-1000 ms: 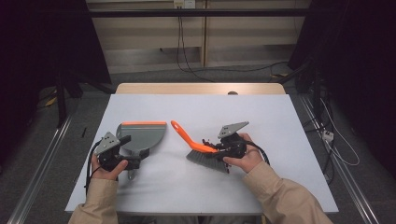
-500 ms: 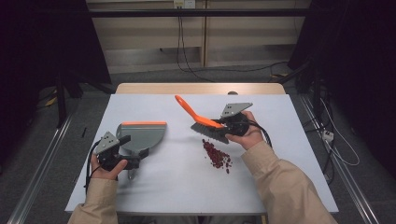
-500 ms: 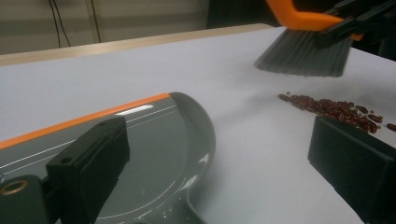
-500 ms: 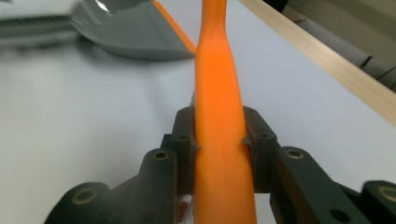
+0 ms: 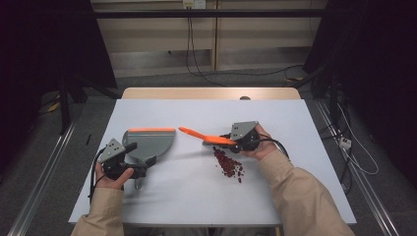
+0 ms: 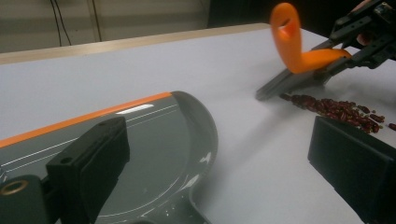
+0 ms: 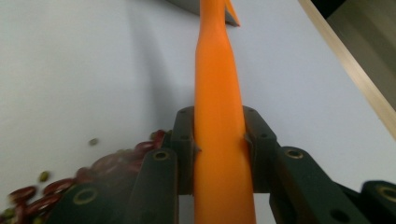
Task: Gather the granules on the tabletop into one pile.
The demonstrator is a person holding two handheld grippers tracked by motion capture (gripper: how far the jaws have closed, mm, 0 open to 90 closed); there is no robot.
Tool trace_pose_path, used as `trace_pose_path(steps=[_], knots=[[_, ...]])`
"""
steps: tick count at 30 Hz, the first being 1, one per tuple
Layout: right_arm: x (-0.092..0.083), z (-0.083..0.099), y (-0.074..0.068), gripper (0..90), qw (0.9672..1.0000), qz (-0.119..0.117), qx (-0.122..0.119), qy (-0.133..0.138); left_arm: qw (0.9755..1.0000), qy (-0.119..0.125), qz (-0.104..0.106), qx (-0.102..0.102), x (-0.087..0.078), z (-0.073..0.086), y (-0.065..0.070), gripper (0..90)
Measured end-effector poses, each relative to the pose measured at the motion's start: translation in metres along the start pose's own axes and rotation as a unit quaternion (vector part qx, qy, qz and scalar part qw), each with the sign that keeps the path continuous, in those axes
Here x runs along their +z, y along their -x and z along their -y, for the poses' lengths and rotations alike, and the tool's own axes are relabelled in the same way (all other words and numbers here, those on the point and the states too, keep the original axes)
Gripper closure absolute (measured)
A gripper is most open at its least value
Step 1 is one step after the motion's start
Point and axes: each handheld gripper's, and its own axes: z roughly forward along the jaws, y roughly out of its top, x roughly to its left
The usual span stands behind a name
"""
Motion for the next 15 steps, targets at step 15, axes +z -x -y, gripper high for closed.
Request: trace_pose_path(steps=[15], knots=[[-0.015, 0.002, -0.021, 71.1, 0.9994, -0.031, -0.006, 0.012, 1.0, -0.003, -0.001, 0.002, 0.001, 0.0, 0.001, 5.3]])
